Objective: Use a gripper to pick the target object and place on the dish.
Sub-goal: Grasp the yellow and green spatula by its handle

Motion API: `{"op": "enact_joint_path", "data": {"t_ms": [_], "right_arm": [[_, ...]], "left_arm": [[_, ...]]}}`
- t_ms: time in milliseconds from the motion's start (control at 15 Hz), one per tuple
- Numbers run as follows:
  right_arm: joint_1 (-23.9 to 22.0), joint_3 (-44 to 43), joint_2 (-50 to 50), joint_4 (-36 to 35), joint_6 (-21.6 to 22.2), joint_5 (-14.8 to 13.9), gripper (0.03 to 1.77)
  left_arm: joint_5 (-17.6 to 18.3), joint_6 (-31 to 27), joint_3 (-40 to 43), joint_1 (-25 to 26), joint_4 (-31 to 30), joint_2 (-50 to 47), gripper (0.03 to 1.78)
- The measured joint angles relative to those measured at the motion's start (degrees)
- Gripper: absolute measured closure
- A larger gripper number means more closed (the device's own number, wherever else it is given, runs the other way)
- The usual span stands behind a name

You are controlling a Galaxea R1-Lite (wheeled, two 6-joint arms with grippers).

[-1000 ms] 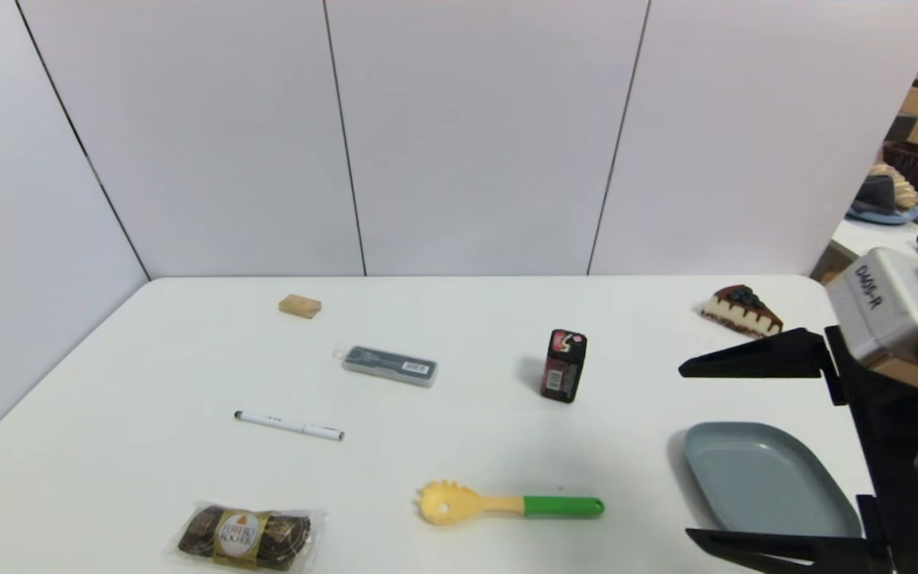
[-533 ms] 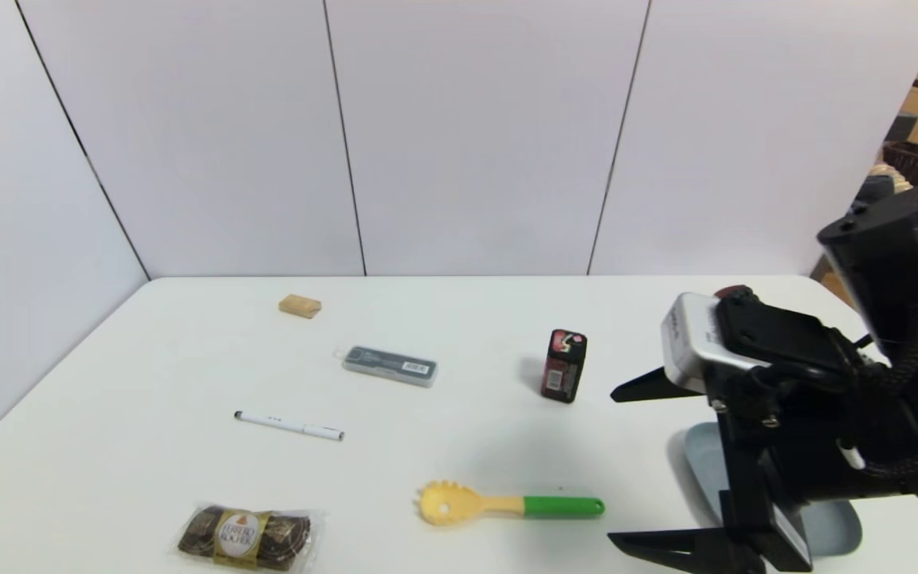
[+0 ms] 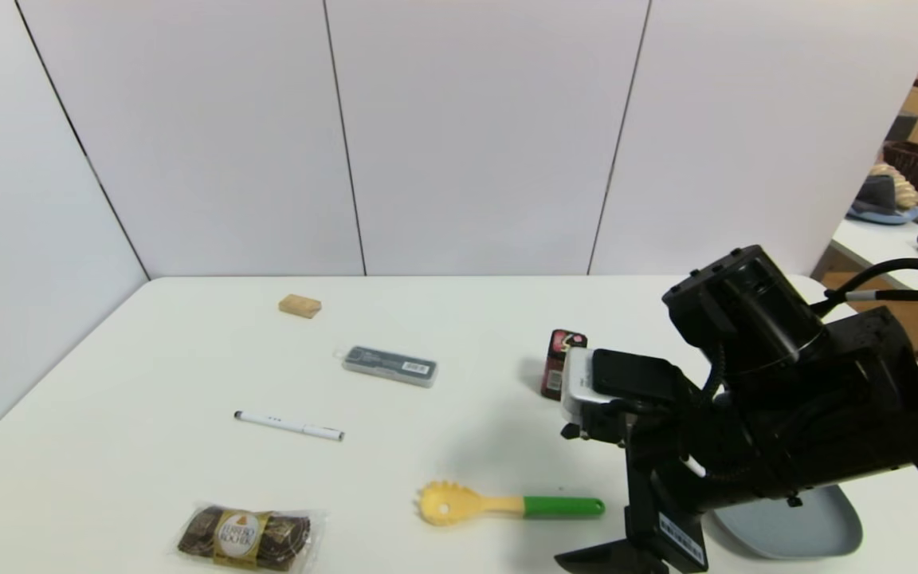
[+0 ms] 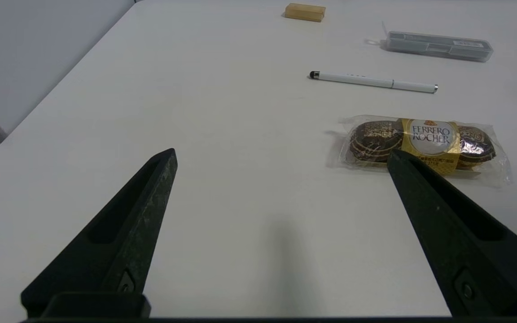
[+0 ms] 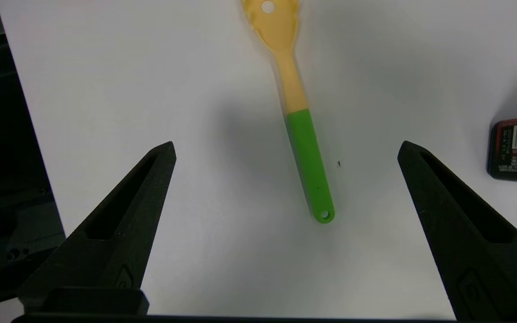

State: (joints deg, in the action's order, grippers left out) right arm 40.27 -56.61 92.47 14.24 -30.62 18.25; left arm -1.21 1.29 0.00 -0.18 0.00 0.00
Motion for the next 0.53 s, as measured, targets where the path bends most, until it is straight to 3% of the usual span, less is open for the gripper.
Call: {"op": "enact_joint_path", "data": {"t_ms": [533], "right_arm": [[1.21,-1.68,7.06,-1.48,-0.18,-0.1,0.09]], "left_arm": [[0.02,-0.02,0.0,0.0,0.0,0.0,0.12]]}}
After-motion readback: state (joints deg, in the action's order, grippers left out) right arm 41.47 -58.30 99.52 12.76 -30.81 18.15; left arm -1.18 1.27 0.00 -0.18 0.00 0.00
